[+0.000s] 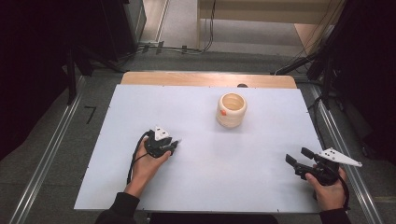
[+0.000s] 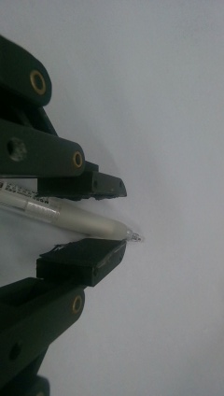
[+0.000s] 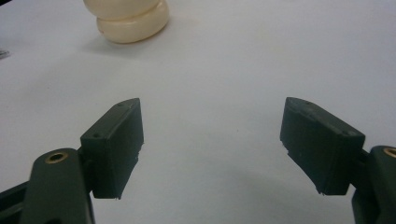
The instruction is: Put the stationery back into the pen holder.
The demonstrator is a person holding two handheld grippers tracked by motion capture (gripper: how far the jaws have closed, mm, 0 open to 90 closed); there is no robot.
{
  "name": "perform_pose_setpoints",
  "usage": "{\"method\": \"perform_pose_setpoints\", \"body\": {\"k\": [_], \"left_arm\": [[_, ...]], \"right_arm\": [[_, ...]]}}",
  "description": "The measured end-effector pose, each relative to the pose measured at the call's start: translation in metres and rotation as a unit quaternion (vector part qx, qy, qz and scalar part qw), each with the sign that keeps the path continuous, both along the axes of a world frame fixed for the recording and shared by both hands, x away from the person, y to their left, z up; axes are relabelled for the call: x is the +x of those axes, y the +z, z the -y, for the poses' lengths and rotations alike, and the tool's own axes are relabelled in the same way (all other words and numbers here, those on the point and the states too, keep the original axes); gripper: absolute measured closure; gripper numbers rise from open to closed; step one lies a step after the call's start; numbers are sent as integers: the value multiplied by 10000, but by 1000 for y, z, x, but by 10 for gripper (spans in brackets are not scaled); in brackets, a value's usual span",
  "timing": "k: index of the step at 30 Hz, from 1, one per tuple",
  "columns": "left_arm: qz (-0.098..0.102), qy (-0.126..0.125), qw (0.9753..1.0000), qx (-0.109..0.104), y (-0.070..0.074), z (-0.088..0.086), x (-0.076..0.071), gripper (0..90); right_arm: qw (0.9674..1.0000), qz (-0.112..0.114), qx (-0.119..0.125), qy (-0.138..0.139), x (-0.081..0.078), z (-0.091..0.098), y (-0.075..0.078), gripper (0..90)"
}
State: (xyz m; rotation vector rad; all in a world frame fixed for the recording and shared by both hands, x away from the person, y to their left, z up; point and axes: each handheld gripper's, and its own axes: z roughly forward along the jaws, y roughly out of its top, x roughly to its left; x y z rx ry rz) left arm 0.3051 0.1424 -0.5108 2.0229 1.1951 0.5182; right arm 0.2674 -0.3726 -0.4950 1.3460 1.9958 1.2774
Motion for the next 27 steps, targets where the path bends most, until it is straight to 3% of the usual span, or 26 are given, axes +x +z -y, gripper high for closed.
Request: {"method": "perform_pose_setpoints", "body": {"k": [11, 17, 27], "left_arm": [[-104, -168, 9998, 85, 2, -3, 4, 751], [-170, -309, 9990, 282, 4, -2, 6, 766], [-262, -353, 9989, 180, 5, -5, 8, 810]], "right_arm": [[10000, -9, -2, 2, 0, 0, 0, 200], [10000, -27, -2, -3, 0, 0, -1, 200], [10000, -29, -8, -8, 0, 0, -1, 200]]}}
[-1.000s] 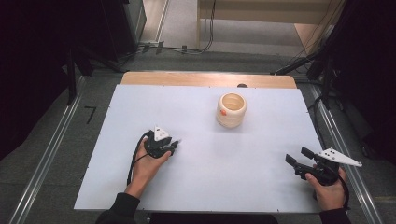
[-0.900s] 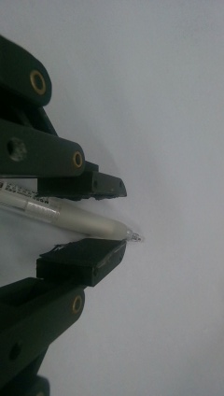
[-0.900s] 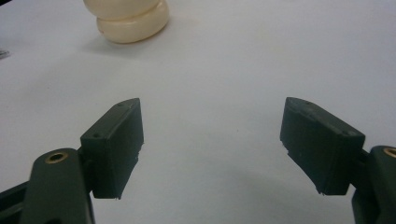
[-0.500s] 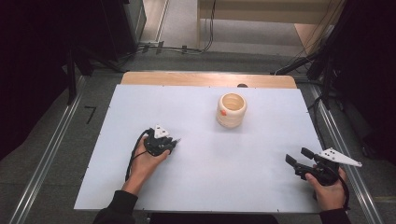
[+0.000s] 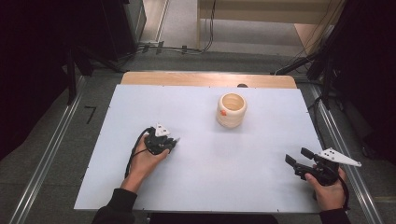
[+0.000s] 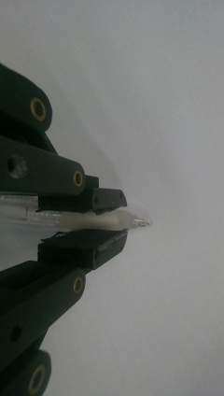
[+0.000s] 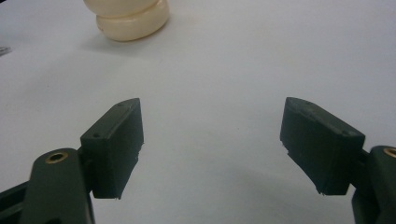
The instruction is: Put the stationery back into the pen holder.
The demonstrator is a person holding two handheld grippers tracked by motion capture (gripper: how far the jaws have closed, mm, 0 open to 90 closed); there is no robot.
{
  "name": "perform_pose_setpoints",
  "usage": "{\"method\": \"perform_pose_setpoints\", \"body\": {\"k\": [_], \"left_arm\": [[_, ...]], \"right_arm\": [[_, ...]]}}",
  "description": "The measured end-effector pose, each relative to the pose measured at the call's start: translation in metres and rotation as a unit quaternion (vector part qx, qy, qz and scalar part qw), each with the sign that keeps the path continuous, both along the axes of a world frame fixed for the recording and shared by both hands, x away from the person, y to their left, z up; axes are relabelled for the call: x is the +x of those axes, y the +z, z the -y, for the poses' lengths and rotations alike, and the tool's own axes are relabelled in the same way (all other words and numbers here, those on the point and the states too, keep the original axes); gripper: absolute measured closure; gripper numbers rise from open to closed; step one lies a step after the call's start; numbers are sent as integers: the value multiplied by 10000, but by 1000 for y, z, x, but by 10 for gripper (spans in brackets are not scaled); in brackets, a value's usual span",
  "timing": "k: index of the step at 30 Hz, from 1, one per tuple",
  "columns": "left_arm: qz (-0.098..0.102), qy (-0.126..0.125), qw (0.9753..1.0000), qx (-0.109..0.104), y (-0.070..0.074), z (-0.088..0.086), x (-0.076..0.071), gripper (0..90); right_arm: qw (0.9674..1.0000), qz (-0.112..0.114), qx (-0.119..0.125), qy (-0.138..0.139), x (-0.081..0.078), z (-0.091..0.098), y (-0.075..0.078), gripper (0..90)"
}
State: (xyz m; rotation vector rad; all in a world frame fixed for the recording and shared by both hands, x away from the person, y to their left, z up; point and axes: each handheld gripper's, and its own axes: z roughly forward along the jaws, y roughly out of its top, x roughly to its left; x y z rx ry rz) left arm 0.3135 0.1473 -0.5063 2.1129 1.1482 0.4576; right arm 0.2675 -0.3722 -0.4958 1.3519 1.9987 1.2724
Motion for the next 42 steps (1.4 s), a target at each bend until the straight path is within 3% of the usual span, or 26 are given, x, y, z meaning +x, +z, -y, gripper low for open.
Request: {"method": "perform_pose_setpoints", "body": {"k": [10, 19, 23, 30, 42], "left_arm": [[-66, 154, 9993, -333, -1, -5, 0, 818], [61, 188, 9983, -556, -2, -3, 0, 817], [103, 183, 9963, -835, 1, -2, -1, 817], [203, 182, 9939, -1071, 5, -1, -2, 817], [327, 227, 9916, -1234, 12, 3, -4, 818]], "right_arm": [[10000, -3, 10, 5, 0, 0, 0, 200], [10000, -4, 12, 14, 1, 0, 0, 200], [10000, -1, 19, 14, 0, 1, 0, 201], [10000, -1, 9, 17, 1, 0, 0, 201], [10000, -7, 11, 31, 1, -1, 0, 201]]}}
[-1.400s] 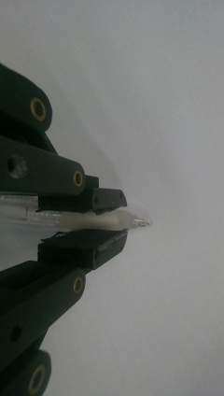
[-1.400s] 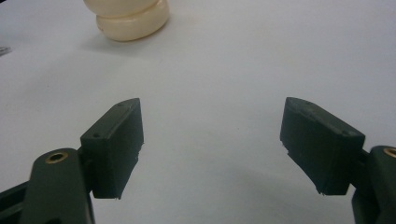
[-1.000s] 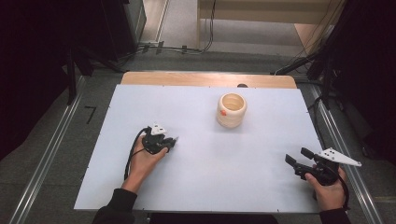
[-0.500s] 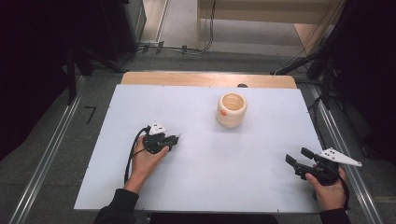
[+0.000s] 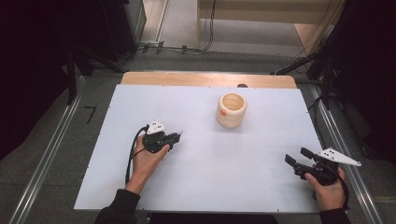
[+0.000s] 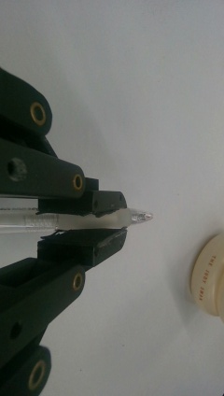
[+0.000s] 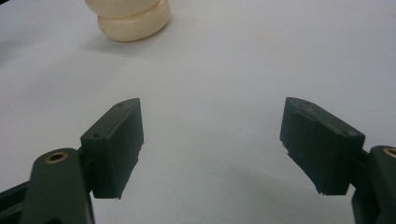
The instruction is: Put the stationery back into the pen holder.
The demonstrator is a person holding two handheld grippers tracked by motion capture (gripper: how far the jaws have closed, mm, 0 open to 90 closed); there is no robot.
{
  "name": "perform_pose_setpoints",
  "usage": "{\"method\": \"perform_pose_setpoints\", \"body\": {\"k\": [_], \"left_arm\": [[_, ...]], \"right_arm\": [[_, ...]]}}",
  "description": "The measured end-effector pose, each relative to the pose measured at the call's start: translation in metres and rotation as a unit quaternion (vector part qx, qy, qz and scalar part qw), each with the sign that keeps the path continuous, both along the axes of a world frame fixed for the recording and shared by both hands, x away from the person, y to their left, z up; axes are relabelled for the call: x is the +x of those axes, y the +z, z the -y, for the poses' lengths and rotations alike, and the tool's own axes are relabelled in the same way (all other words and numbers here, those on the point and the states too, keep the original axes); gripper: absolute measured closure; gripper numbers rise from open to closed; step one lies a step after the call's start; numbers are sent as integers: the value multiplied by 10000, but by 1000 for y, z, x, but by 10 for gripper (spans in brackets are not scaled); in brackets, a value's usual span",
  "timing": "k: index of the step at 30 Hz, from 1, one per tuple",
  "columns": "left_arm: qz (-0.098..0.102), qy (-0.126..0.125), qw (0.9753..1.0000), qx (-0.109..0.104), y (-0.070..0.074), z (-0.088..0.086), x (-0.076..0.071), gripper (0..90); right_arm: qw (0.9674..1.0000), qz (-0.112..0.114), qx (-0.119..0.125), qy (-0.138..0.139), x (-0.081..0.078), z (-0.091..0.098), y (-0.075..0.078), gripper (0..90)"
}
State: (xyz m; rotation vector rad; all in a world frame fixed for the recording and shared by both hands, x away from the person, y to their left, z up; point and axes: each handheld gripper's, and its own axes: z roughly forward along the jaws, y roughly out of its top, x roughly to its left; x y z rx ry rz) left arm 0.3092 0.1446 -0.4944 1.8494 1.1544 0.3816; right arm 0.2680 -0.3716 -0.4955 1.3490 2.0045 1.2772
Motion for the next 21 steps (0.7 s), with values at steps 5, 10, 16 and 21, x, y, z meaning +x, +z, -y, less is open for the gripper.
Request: {"method": "perform_pose_setpoints", "body": {"k": [5, 10, 16, 21], "left_arm": [[48, -36, 10000, -31, 3, 4, 0, 819], [123, -72, 9998, -100, 9, 8, 2, 819], [216, -95, 9996, -164, 15, 15, 4, 819], [274, -112, 9993, -209, 19, 20, 7, 818]], "right_arm": [[10000, 3, -11, 11, 0, -1, 0, 201], [10000, 1, -12, 7, 0, 0, 0, 200], [10000, 1, -11, 11, 0, 0, 0, 201], [10000, 5, -7, 20, 1, 0, 0, 201]]}}
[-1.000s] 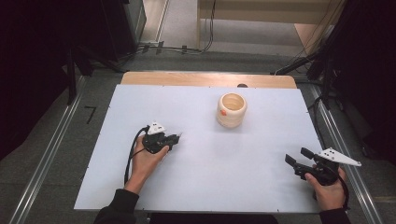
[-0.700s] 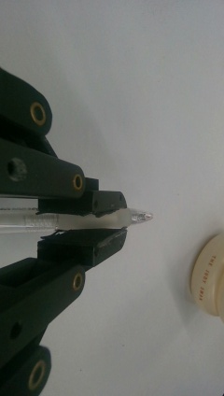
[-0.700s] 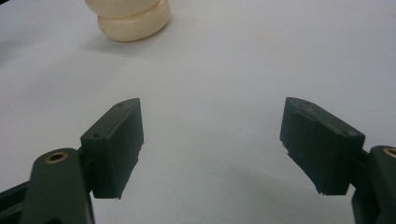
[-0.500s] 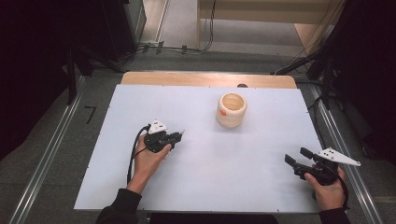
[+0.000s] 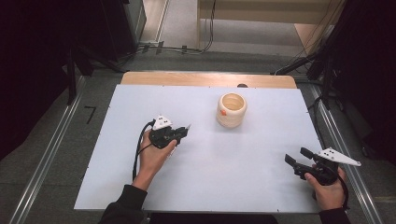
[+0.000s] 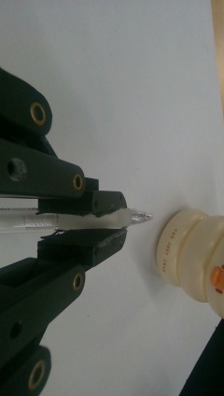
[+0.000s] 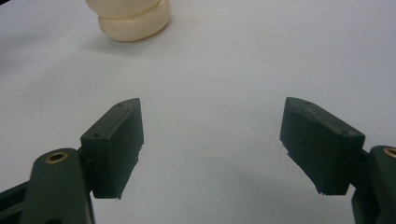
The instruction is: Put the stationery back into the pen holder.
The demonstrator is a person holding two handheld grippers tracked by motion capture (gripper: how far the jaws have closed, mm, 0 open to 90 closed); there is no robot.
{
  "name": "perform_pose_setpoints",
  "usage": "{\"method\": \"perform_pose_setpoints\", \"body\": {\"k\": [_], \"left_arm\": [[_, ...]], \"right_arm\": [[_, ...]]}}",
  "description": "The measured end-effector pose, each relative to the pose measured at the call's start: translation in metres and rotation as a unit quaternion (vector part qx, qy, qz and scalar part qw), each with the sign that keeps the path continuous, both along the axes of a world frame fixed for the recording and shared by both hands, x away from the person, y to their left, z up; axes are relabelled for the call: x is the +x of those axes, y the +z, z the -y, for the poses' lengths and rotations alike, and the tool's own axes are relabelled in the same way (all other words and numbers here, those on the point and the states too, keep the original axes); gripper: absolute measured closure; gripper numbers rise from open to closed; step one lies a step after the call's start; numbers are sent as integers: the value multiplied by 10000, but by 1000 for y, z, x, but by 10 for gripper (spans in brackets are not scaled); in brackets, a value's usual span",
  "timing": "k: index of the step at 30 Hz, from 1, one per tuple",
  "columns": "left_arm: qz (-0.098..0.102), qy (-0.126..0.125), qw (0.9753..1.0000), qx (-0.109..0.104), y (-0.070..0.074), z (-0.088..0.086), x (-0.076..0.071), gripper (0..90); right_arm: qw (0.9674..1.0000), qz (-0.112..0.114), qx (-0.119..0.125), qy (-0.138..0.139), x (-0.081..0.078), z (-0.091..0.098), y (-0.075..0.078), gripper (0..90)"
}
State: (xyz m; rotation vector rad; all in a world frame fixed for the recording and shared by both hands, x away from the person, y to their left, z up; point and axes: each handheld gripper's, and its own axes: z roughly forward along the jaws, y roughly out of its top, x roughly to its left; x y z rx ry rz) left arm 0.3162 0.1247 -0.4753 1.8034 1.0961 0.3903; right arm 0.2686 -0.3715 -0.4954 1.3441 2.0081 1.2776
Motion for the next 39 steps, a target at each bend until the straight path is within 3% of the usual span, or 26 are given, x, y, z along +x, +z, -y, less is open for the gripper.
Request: {"method": "perform_pose_setpoints", "body": {"k": [13, 39], "left_arm": [[217, -60, 9996, -145, 15, 21, 12, 818], [326, -262, 9989, -189, 28, 58, 40, 818]], "right_arm": [[10000, -10, 30, 31, 1, -2, 0, 200], [9999, -35, 43, 97, 3, -3, -1, 201]]}}
